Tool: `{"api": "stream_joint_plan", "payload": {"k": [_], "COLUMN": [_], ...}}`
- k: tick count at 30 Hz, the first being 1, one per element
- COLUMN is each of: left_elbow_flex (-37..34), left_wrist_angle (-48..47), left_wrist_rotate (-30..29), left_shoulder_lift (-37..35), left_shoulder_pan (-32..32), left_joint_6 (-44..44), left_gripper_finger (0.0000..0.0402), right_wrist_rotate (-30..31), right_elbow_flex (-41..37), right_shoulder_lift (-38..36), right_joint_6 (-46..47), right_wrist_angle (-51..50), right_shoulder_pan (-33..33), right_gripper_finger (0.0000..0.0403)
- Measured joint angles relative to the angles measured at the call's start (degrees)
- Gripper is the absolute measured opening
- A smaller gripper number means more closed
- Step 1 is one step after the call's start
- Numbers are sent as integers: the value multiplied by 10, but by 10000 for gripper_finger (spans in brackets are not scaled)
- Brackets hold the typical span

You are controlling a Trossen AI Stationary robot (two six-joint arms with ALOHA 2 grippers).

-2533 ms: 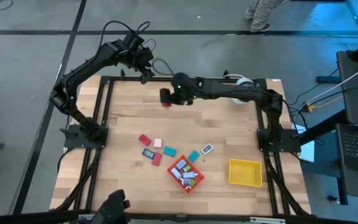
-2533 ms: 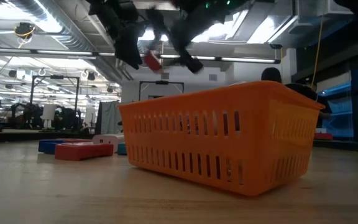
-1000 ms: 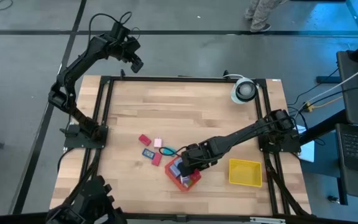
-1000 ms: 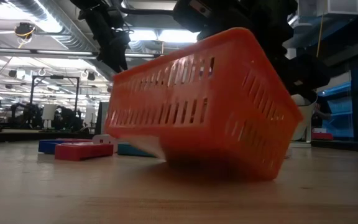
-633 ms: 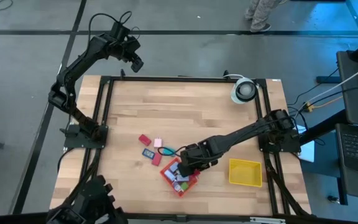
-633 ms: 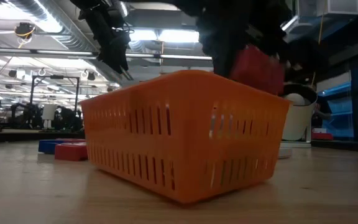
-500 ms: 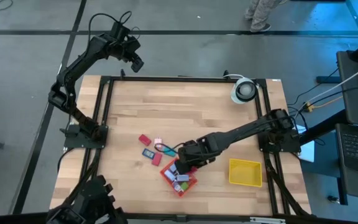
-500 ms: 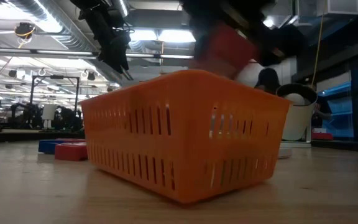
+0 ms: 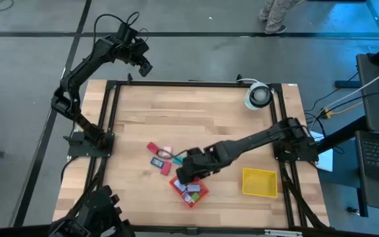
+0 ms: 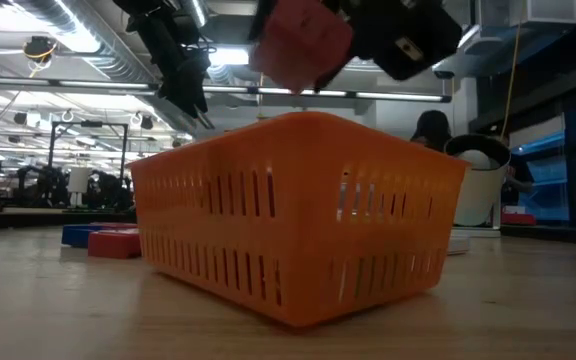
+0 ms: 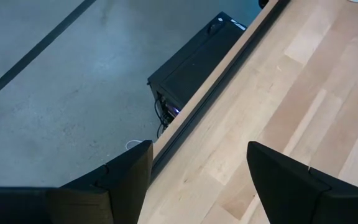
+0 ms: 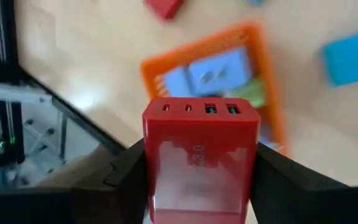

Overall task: Pick & Place Office items
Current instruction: Put the red charger adapter into the orange bin, then put the pink charger adapter into the orange bin

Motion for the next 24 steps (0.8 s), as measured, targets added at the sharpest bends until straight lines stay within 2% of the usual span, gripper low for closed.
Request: {"api": "stream_joint_plan", "payload": {"k": [3,9,12,18,21,24], "left_elbow_flex": [0,0,0,0,0,0], "left_wrist_angle": [0,0,0,-2,-2,-2], "left_wrist_rotate": [1,21,21,21,21,21], "left_shoulder_lift": [0,0,0,0,0,0], "left_shoulder_pan": [0,0,0,0,0,0], "left_joint_6": [0,0,0,0,0,0], "left_gripper_finger": [258,258,258,258,258,258], "right_wrist_rotate": [-9,-1,3,-16,-17,-18], "right_elbow_flex": [0,0,0,0,0,0], "right_shoulder_lift": [22,41,41,41,41,41], "right_joint_6": [23,47,51,52,53,53], "right_wrist_angle": [17,15,17,17,15,15], "right_shoulder_pan": [9,13,13,13,13,13], "right_gripper_finger": [223,212,240,332,346,339]}}
